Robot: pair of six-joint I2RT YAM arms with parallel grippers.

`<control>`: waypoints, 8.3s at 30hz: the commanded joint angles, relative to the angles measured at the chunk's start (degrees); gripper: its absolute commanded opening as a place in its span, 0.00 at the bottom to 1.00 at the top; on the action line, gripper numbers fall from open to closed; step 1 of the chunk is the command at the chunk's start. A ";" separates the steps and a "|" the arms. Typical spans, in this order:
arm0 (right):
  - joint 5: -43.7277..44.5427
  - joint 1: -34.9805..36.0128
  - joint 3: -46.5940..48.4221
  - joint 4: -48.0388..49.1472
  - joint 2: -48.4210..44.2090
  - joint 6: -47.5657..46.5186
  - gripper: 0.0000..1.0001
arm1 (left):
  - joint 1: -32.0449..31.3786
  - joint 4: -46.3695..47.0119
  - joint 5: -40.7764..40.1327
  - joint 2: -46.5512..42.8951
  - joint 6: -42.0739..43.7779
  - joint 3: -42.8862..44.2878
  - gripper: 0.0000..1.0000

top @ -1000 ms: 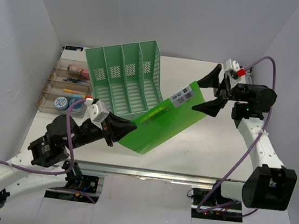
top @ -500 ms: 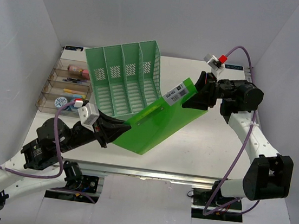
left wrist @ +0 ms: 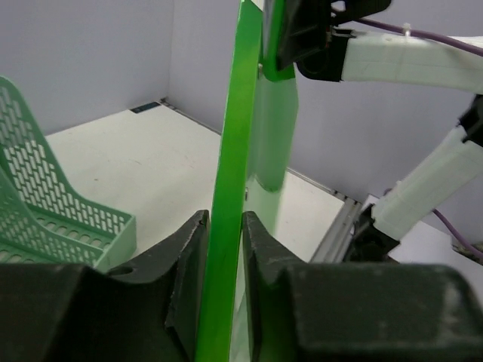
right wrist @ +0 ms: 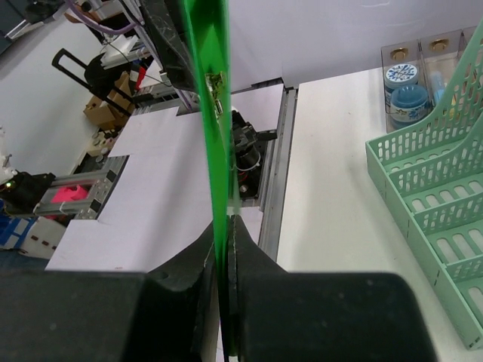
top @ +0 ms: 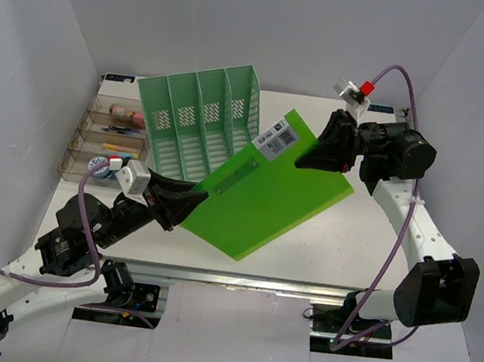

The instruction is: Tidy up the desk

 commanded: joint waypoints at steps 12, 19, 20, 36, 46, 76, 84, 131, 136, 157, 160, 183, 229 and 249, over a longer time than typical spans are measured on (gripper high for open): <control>-9.00 2.11 7.76 32.40 2.20 8.28 0.08 | 0.19 -2.72 -10.56 -1.04 -1.03 5.54 0.98; -8.87 2.11 18.48 32.39 8.70 11.84 0.08 | 0.20 -8.84 -13.71 -4.01 1.36 16.01 0.98; -8.72 2.17 21.03 32.34 10.18 12.00 0.08 | 0.20 -9.51 -13.96 -4.26 1.46 17.80 0.98; 4.60 2.58 51.87 -27.19 19.93 -33.49 0.08 | 0.20 -10.52 -18.97 -4.81 0.31 24.48 0.98; 28.15 2.60 55.75 -87.14 17.54 -78.22 0.08 | 0.20 -10.84 -20.32 -5.40 -0.60 20.97 0.98; 73.34 14.32 37.42 -107.26 -2.14 -89.01 0.08 | 0.12 -11.22 -20.85 -13.17 -5.52 9.92 0.98; 76.33 14.37 33.66 -104.90 -2.65 -87.21 0.08 | 0.15 -11.01 -20.64 -13.82 -6.33 8.23 0.98; 77.13 15.11 38.37 -100.40 8.93 -78.54 0.08 | 0.12 -12.10 -20.59 -16.16 -8.33 6.14 0.98; 77.72 15.49 36.88 -100.56 8.60 -79.87 0.08 | 0.20 -12.10 -20.67 -16.42 -8.33 5.98 0.98; 79.24 18.18 40.97 -102.25 14.81 -80.74 0.08 | 0.18 -11.77 -20.32 -15.83 -8.95 5.02 0.98; 79.48 18.91 41.99 -102.27 15.90 -82.40 0.08 | 0.20 -11.82 -20.23 -15.81 -9.05 4.61 0.98; 81.67 22.58 44.20 -102.48 21.55 -84.02 0.54 | 0.20 -11.66 -19.44 -15.89 -10.26 3.76 0.98; 82.40 22.58 19.46 -91.05 3.25 -85.77 0.08 | 0.20 -9.75 -17.95 -15.72 -12.32 1.59 0.98; 82.34 22.49 38.77 -100.92 13.14 -84.34 0.08 | 0.19 -10.69 -18.30 -17.36 -11.14 1.77 0.98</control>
